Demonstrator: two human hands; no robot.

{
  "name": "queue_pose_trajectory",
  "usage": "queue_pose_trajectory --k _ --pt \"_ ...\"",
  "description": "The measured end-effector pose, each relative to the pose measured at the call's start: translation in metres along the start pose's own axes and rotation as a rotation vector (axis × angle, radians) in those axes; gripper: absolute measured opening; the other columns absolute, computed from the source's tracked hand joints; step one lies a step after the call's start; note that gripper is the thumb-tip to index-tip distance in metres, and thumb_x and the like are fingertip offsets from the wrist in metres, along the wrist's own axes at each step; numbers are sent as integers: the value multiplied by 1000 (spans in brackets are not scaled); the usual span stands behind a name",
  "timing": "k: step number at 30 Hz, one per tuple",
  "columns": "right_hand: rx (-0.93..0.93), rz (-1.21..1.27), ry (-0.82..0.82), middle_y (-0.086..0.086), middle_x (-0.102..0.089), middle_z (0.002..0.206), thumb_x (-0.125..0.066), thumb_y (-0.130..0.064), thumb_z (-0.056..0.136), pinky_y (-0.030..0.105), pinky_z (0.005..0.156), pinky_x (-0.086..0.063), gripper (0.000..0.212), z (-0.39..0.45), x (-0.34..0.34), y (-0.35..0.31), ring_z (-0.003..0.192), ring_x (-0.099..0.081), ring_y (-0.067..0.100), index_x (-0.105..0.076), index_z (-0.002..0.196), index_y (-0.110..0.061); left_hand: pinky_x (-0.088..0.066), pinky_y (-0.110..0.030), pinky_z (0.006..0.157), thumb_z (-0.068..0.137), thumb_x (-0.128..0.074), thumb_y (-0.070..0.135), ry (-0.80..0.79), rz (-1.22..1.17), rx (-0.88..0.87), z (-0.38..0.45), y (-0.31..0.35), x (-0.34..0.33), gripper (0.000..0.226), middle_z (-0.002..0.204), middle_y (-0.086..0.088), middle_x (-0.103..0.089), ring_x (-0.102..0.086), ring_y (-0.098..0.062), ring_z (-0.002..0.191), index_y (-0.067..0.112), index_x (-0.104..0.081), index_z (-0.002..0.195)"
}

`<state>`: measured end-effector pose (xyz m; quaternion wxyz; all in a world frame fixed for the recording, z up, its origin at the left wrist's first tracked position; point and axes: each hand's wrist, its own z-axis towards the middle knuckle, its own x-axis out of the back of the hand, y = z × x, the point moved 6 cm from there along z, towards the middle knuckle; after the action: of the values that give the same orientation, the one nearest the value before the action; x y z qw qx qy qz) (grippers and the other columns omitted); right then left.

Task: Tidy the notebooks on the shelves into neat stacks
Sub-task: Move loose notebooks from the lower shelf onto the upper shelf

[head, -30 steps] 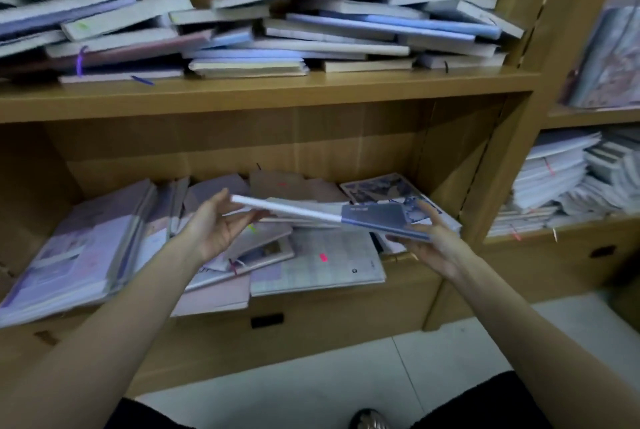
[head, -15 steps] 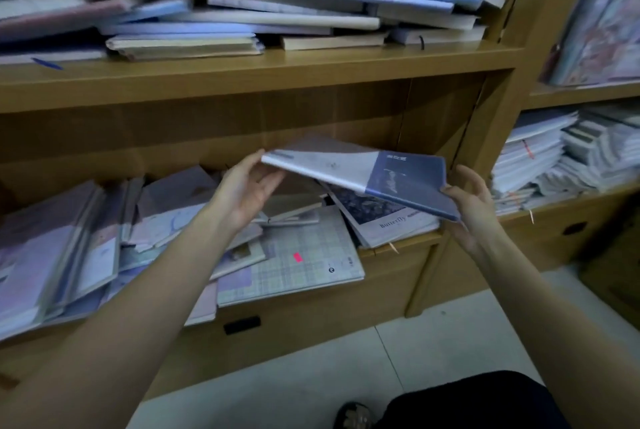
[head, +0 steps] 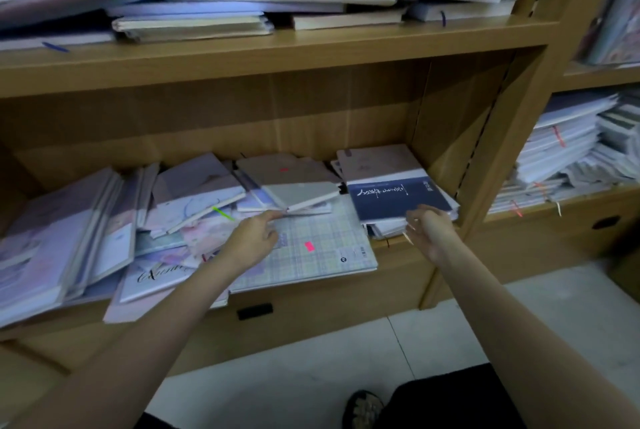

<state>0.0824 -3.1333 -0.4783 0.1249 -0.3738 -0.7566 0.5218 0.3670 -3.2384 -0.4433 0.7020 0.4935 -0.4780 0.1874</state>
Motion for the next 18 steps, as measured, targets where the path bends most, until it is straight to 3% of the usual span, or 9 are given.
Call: queue_pose_trajectory --k 2,4,6,7,9,11,13,15,18 --pt "48 -161 80 12 -48 125 -50 -1 92 40 103 -41 45 0 0 -2 113 -49 25 -38 136 -7 -37 -29 97 88 -49 25 -93 143 -61 -13 -4 -17 47 129 -16 -56 -54 -28 115 11 -48 133" --pt "102 -426 150 13 -53 117 -52 -6 92 40 95 -45 36 -5 -2 3 102 -51 25 -46 127 -6 -20 -30 111 84 -49 39 -180 367 -118 -25 -13 -32 60 146 -9 -38 -32 -25 136 14 -41 138" --pt "54 -612 18 15 -60 112 -57 -11 90 39 88 -48 25 -17 -18 27 95 -55 24 -56 113 -2 -17 -40 114 82 -64 39 -161 536 -179 -36 -17 -35 61 148 -6 -36 -28 -27 139 16 -47 135" --pt "-7 -634 -71 16 -62 109 -59 -12 89 38 87 -49 21 -24 -26 42 93 -58 25 -59 106 -1 -29 -48 108 70 -78 39 -132 583 -238 -40 -15 -33 62 139 -9 -48 -42 -32 130 15 -59 124" --pt "-88 -540 -138 16 -63 104 -61 -9 89 40 86 -54 14 -33 -36 65 89 -62 27 -57 97 2 -51 -52 80 34 -93 41 -91 706 -322 -44 -16 -33 66 108 -10 -69 -66 -33 98 17 -73 92" --pt "-90 -391 -93 14 -62 93 -60 -6 89 32 69 -58 13 -40 -43 67 73 -62 24 -50 94 -1 -55 -48 70 20 -92 41 -91 734 -317 -46 -26 -35 69 99 -9 -71 -70 -30 85 19 -74 82" --pt "-54 -292 -96 9 -60 77 -59 -9 91 22 50 -50 15 -48 -57 56 57 -55 17 -47 100 -5 -56 -42 68 16 -91 39 -83 719 -306 -51 -26 -34 72 99 -7 -71 -70 -26 81 19 -73 82" --pt "-6 -250 -141 9 -59 69 -57 -10 92 20 45 -45 18 -58 -77 34 50 -54 15 -50 106 -1 -56 -34 65 15 -92 31 -46 675 -284 -55 -24 -29 71 92 -5 -72 -70 -22 75 17 -72 82" --pt "54 -215 -179 10 -61 54 -55 -6 92 16 38 -42 24 -71 -108 2 36 -54 10 -52 112 8 -53 -27 56 39 -90 9 136 582 -222 -56 -17 -13 46 75 -9 -67 -66 -27 63 8 -67 78"
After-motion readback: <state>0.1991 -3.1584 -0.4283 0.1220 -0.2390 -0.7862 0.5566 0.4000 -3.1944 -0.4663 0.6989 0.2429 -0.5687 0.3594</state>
